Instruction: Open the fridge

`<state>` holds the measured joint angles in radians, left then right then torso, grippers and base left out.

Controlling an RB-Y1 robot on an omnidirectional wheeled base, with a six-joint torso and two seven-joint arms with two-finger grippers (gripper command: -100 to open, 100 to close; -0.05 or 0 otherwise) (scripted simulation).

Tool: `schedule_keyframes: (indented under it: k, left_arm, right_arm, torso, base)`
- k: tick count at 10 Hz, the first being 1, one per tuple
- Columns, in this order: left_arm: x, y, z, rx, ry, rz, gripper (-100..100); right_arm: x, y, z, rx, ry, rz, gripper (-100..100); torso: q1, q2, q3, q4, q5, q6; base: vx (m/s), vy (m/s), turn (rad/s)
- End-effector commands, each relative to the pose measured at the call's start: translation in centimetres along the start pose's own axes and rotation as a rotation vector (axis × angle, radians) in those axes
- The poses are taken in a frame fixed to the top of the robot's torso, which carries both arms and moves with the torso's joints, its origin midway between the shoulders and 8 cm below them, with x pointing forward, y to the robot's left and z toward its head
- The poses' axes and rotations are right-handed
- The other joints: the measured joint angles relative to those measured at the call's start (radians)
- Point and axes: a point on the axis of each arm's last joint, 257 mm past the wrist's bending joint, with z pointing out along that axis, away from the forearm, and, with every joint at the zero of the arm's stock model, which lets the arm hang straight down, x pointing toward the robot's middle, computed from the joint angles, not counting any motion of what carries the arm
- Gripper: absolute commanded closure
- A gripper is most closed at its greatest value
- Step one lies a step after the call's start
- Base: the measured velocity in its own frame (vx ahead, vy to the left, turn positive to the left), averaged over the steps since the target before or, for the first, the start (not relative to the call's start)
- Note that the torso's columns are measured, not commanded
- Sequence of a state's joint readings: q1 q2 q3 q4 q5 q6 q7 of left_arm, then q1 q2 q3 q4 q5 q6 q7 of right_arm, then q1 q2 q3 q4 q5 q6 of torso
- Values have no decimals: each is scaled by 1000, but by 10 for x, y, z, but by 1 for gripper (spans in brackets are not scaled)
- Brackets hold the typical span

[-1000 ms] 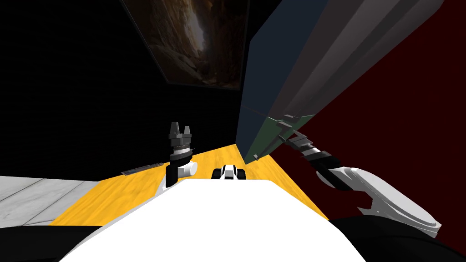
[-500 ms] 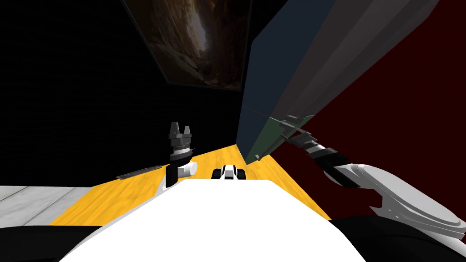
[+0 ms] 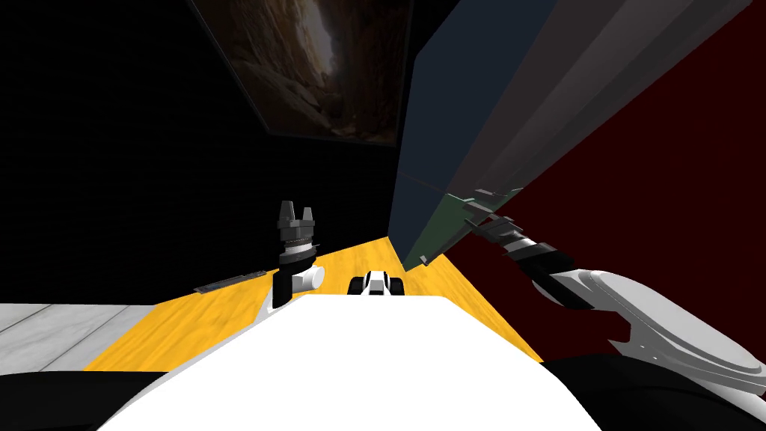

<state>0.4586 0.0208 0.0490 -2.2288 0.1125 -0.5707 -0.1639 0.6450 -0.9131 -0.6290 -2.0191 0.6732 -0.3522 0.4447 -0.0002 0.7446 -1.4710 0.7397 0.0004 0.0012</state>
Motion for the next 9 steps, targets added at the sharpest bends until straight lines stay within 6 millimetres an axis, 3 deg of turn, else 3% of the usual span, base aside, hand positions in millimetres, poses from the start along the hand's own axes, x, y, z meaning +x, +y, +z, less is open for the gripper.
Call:
schedule_keyframes:
  k: [1,9]
  left_arm:
    - [0,0,0,0,0,0,0]
    - [0,0,0,0,0,0,0]
  right_arm:
    - [-16,18,3,-46,-38,-3,100]
    - [-99,103,-3,-266,-234,9,100]
  torso:
    - [-7,2,0,2,0,0]
    - [5,-7,-6,2,4,-1]
  base:
    - [-135,-242,50]
    - [-195,-335,24]
